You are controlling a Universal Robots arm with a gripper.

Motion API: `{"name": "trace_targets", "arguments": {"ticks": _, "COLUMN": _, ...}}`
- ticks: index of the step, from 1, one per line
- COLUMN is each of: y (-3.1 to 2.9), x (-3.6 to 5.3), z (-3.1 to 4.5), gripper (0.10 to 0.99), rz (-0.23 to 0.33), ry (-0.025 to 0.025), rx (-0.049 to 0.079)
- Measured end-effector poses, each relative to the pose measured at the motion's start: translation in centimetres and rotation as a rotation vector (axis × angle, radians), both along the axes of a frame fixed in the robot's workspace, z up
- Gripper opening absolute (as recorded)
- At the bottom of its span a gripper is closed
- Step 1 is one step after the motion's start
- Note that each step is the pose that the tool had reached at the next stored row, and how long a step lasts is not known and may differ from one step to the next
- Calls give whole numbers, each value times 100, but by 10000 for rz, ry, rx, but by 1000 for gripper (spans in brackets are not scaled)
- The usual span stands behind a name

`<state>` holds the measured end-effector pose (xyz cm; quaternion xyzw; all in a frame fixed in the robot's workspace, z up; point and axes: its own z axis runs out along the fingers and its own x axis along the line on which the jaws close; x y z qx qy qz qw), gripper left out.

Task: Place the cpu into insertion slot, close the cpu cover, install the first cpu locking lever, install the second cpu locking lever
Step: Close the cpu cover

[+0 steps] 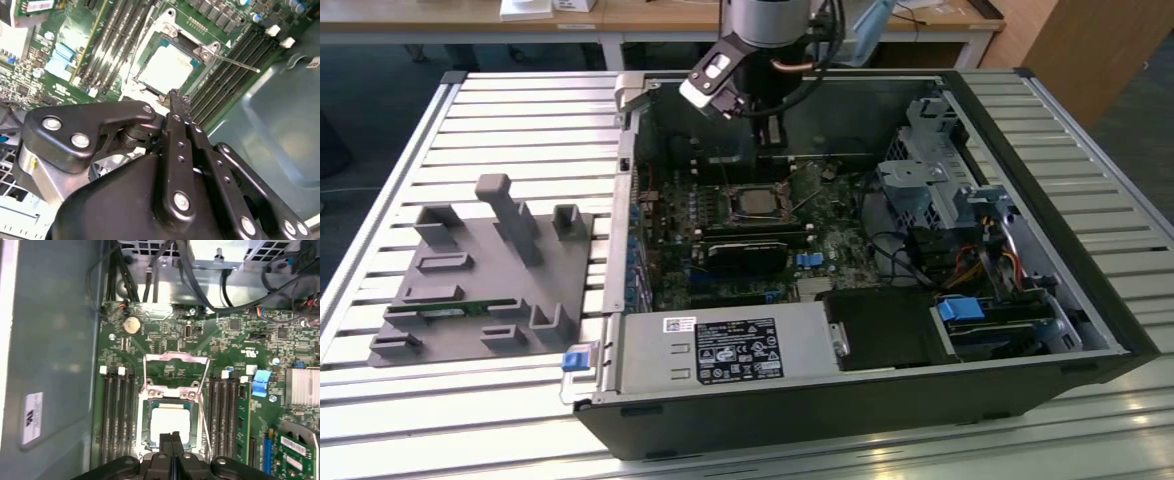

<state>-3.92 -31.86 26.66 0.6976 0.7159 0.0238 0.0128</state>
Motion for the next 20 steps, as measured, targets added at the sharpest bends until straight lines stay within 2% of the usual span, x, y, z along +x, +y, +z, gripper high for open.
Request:
{"name": "trace_targets", "arguments": {"ticks": 3, "y": -55, "x": 0, "z": 0, "gripper": 106, "rz": -22, "ry": 1, "rx": 1}}
{"name": "trace_targets", "arguments": {"ticks": 6, "y": -79, "x": 34, "z": -1, "gripper": 106, "rz": -27, "ry": 20, "rx": 2}}
{"name": "trace_targets", "arguments": {"ticks": 11, "y": -82, "x": 214, "z": -4, "gripper": 106, "rz": -24, "ry": 79, "rx": 28}}
{"name": "trace_targets", "arguments": {"ticks": 17, "y": -81, "x": 249, "z": 17, "gripper": 106, "rz": -24, "ry": 95, "rx": 70}}
{"name": "trace_targets", "arguments": {"ticks": 20, "y": -81, "x": 355, "z": 17, "gripper": 106, "rz": -26, "ry": 123, "rx": 71}}
